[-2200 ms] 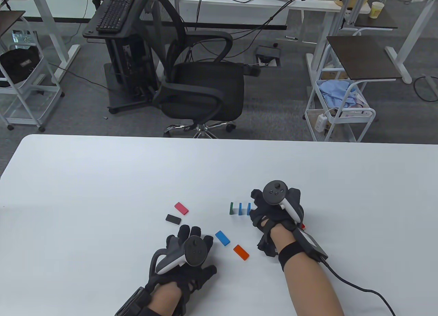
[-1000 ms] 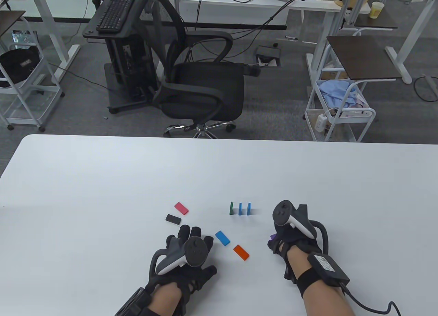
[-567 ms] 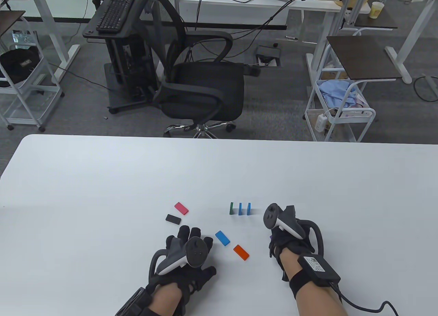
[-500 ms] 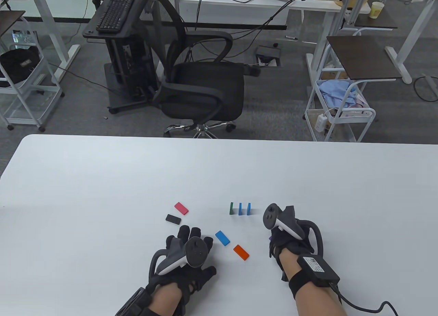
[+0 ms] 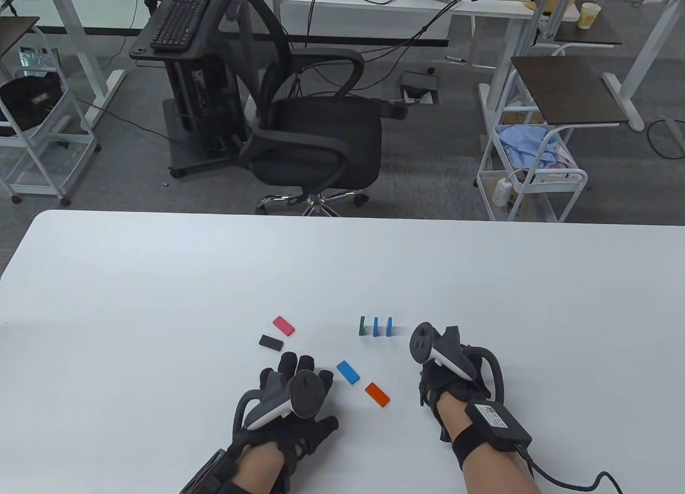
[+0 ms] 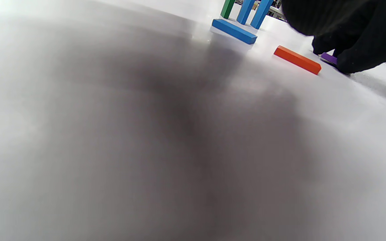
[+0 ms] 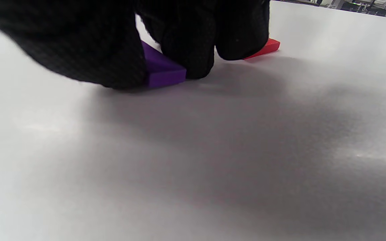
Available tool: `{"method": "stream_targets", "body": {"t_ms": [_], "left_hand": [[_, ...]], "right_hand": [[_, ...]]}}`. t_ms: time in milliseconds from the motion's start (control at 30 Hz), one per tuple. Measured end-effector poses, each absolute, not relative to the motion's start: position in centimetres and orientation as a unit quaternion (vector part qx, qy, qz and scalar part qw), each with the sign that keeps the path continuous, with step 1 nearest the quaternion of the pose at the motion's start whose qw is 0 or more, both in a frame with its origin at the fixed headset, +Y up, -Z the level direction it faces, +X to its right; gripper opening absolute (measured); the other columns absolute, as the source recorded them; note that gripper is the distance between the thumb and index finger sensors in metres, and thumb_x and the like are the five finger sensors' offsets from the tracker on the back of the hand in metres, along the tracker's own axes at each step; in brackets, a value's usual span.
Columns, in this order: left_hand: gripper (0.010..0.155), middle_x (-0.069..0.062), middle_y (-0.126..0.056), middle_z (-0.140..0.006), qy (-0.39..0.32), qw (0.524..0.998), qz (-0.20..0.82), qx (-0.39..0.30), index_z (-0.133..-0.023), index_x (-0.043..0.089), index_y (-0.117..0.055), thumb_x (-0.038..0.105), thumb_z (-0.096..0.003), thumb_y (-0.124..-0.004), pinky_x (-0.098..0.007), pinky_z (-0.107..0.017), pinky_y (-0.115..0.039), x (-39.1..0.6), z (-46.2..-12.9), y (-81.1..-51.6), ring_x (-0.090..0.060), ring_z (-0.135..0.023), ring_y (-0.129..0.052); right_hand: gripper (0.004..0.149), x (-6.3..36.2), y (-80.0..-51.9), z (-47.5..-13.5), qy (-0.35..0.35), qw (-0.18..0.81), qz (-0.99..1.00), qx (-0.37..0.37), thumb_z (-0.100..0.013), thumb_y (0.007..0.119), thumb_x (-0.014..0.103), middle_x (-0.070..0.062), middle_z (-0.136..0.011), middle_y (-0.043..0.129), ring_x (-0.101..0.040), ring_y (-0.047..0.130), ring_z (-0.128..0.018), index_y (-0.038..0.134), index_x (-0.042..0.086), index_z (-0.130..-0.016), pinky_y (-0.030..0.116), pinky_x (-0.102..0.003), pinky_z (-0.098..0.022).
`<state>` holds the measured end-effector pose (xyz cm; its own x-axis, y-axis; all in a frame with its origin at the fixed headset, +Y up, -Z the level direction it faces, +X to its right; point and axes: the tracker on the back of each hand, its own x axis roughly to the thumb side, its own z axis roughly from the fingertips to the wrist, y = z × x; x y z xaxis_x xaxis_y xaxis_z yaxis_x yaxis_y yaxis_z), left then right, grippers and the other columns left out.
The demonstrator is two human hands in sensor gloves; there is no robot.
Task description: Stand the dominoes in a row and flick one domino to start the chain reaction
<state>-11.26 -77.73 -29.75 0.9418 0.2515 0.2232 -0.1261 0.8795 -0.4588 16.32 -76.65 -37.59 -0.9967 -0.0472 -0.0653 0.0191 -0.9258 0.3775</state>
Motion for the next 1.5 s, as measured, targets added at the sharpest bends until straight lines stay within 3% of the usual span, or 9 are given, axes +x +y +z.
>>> {"method": "stream_targets", "body": {"t_ms": [200, 600, 1033, 1167, 1500], "left_hand": [[0.081, -0.004, 0.010, -0.112, -0.138, 0.959, 0.100, -0.226, -0.108, 0.033, -0.019, 0.063, -0.0465, -0.063, -0.066, -0.066, 0.002, -11.3, -29.8, -77.7, -0.033, -0.097, 0.021], [0.080, -0.004, 0.010, -0.112, -0.135, 0.959, 0.104, -0.225, -0.108, 0.034, -0.020, 0.063, -0.0466, -0.063, -0.066, -0.065, 0.003, -11.5, -29.8, -77.7, -0.033, -0.097, 0.021], [0.080, -0.004, 0.010, -0.112, -0.131, 0.960, 0.103, -0.225, -0.108, 0.034, -0.020, 0.063, -0.0464, -0.063, -0.066, -0.065, 0.003, -11.6, -29.9, -77.7, -0.033, -0.097, 0.020], [0.080, -0.004, 0.010, -0.112, -0.129, 0.960, 0.104, -0.225, -0.108, 0.034, -0.020, 0.063, -0.0465, -0.063, -0.066, -0.066, 0.003, -11.7, -29.9, -77.7, -0.033, -0.097, 0.020], [0.080, -0.004, 0.010, -0.112, -0.128, 0.960, 0.106, -0.225, -0.108, 0.034, -0.020, 0.063, -0.0466, -0.063, -0.066, -0.066, 0.003, -11.7, -30.0, -77.7, -0.033, -0.097, 0.020]], "right_hand": [[0.055, 17.3, -75.0, -38.0, -0.177, -0.021, -0.983, 0.041, -0.045, 0.091, 0.035, -0.014, -0.086, 0.078, -0.044, 0.064, -0.085, 0.067, 0.018, -0.092, 0.032, -0.067, -0.072], [0.057, 18.5, -72.8, -40.2, -0.159, -0.097, -0.981, 0.047, -0.045, 0.089, 0.034, -0.011, -0.090, 0.076, -0.042, 0.066, -0.087, 0.059, 0.020, -0.091, 0.034, -0.066, -0.073], [0.052, 19.7, -74.3, -42.6, -0.108, -0.229, -0.965, 0.062, -0.047, 0.088, 0.026, -0.011, -0.093, 0.075, -0.042, 0.068, -0.086, 0.059, 0.023, -0.091, 0.040, -0.063, -0.072], [0.052, 19.6, -75.0, -43.2, -0.101, -0.287, -0.950, 0.067, -0.047, 0.089, 0.026, -0.010, -0.093, 0.077, -0.043, 0.065, -0.087, 0.060, 0.023, -0.091, 0.037, -0.063, -0.072], [0.052, 17.9, -76.2, -44.1, -0.103, -0.302, -0.946, 0.057, -0.047, 0.089, 0.026, -0.009, -0.096, 0.072, -0.045, 0.050, -0.094, 0.062, 0.026, -0.091, 0.027, -0.065, -0.073]]}}
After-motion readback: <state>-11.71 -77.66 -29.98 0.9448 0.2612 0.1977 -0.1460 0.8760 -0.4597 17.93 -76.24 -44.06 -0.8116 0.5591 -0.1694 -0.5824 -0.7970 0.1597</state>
